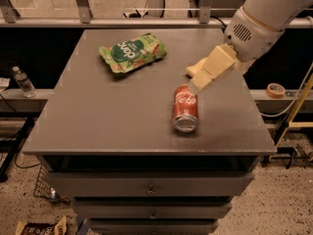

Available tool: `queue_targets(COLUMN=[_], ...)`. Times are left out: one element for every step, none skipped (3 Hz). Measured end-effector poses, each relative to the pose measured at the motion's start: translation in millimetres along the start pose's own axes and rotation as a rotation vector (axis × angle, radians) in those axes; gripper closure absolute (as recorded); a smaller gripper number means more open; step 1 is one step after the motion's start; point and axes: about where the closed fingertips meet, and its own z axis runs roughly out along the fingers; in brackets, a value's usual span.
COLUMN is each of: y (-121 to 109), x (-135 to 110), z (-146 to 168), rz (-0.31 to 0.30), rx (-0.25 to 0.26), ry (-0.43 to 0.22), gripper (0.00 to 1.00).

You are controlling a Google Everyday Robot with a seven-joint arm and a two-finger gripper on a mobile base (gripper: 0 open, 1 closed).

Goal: Place coke can upright

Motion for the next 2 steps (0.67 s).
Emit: queue_targets(y=[-9.0,-10.3], x=[-17.5,-21.1], z=[17.4,32.7], rz=[0.16,0.303], rx=[-0.011,0.048], ry=[0.005,0.034], gripper=[0.0,0.0])
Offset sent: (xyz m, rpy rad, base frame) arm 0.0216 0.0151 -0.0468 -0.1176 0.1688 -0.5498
